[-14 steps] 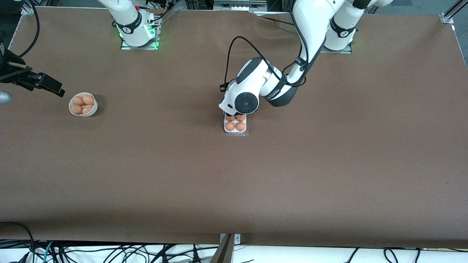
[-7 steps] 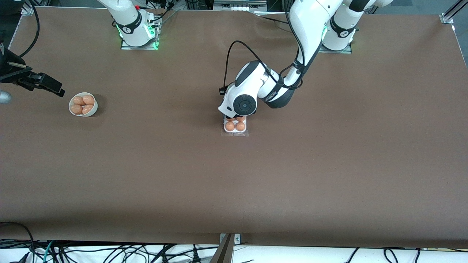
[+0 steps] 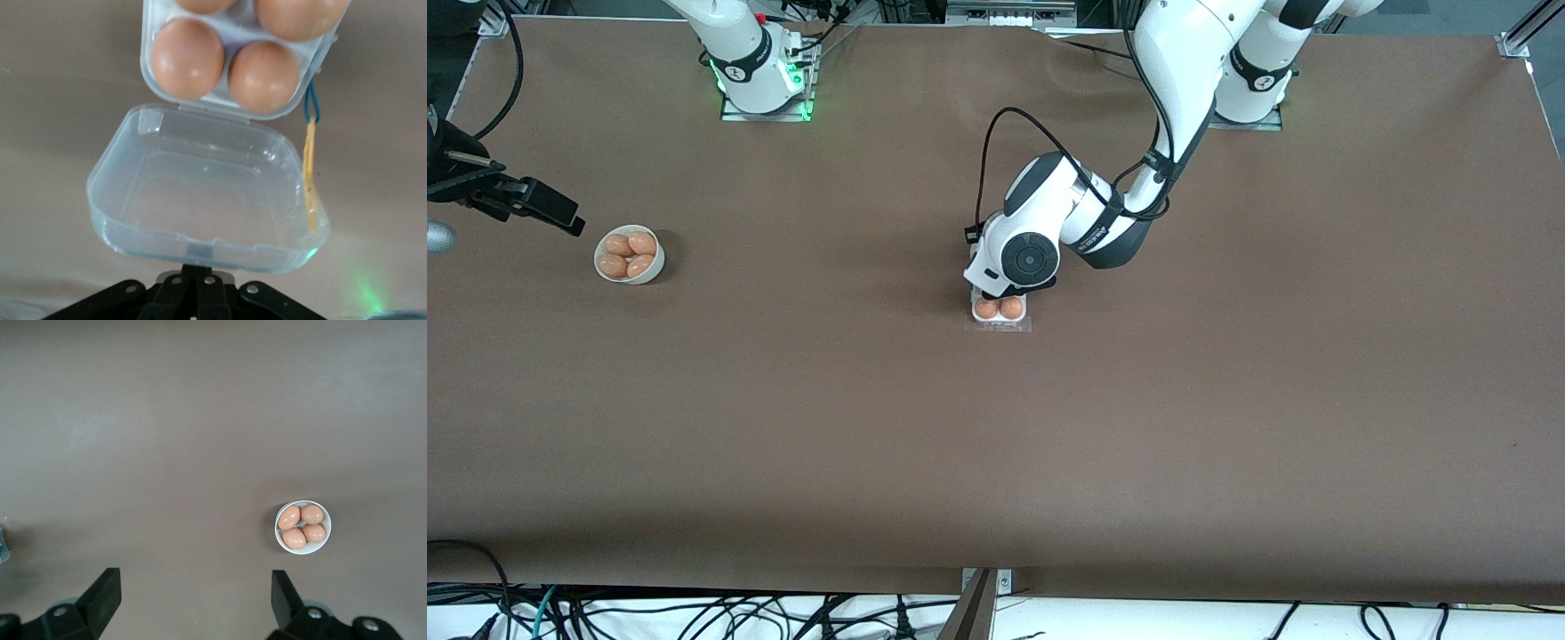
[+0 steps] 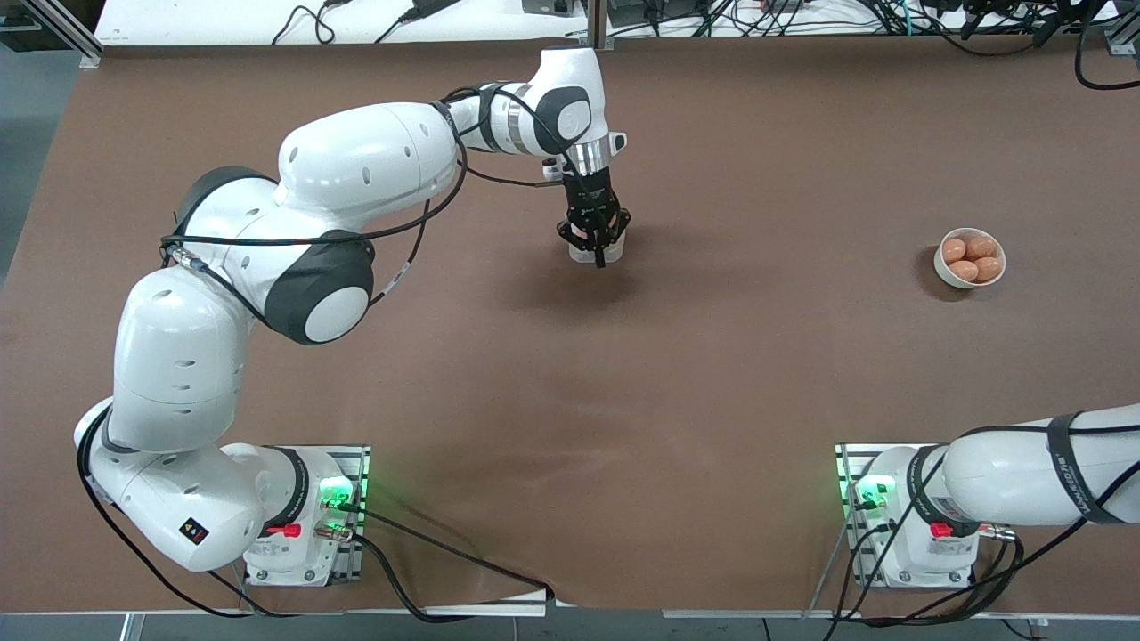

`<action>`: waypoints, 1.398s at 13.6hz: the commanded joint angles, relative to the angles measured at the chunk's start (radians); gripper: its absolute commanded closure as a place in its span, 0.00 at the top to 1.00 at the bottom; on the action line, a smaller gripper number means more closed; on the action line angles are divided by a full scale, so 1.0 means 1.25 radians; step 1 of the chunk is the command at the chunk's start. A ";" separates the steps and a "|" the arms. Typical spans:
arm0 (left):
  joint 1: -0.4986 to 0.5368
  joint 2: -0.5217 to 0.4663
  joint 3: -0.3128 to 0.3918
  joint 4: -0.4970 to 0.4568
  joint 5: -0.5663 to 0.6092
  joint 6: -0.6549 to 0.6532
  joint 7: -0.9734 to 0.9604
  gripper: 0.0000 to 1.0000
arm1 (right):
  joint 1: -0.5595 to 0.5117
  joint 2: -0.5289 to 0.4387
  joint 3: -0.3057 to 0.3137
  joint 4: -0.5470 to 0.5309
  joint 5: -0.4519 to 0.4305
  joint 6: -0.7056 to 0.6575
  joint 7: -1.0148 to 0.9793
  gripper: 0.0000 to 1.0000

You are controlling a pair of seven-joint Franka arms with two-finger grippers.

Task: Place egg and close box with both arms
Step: 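Push the carton lid down shut with the left gripper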

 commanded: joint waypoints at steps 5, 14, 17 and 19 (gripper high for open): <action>-0.002 0.003 0.029 0.056 0.023 0.039 0.003 0.00 | -0.002 0.004 0.001 0.014 0.011 -0.002 -0.004 1.00; 0.042 -0.008 0.039 0.098 0.105 0.058 0.009 0.07 | -0.002 0.005 -0.001 0.014 0.011 -0.002 -0.004 1.00; 0.073 -0.015 0.082 0.147 0.163 -0.016 0.057 0.72 | -0.002 0.005 0.001 0.014 0.011 -0.002 -0.004 1.00; 0.084 -0.037 0.090 0.167 0.241 -0.059 0.091 1.00 | -0.002 0.005 -0.001 0.016 0.011 -0.002 -0.004 1.00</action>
